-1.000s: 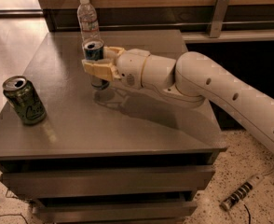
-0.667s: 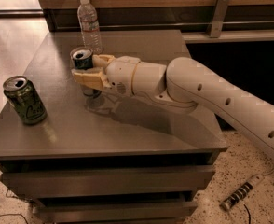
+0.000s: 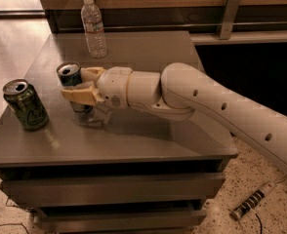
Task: Move redbull can near green can
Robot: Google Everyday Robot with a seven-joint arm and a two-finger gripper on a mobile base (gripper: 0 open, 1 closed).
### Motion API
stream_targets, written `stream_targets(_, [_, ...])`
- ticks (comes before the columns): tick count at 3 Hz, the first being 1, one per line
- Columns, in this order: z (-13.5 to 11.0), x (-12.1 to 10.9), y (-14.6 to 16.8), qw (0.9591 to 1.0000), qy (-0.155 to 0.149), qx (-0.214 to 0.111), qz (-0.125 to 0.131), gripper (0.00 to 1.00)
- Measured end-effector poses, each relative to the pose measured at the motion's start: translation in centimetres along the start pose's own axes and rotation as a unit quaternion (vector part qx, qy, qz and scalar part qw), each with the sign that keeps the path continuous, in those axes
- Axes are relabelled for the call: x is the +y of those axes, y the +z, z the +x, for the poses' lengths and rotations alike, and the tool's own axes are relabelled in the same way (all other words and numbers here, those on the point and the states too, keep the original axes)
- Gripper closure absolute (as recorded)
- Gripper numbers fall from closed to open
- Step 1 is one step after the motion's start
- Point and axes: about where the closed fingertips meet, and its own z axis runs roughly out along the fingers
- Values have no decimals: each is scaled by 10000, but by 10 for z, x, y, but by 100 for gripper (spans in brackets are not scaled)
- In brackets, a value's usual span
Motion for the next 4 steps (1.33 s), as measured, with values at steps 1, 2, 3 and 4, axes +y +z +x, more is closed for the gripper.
stream_targets(1, [0, 16, 12, 9989, -132, -114, -440, 100])
stream_targets(2, [3, 27, 21, 9969, -129, -193, -755, 100])
stream_targets(3, [8, 32, 26, 9951, -7, -209, -966, 97])
stream_targets(4, [7, 33, 27, 9951, -21, -211, -966, 75])
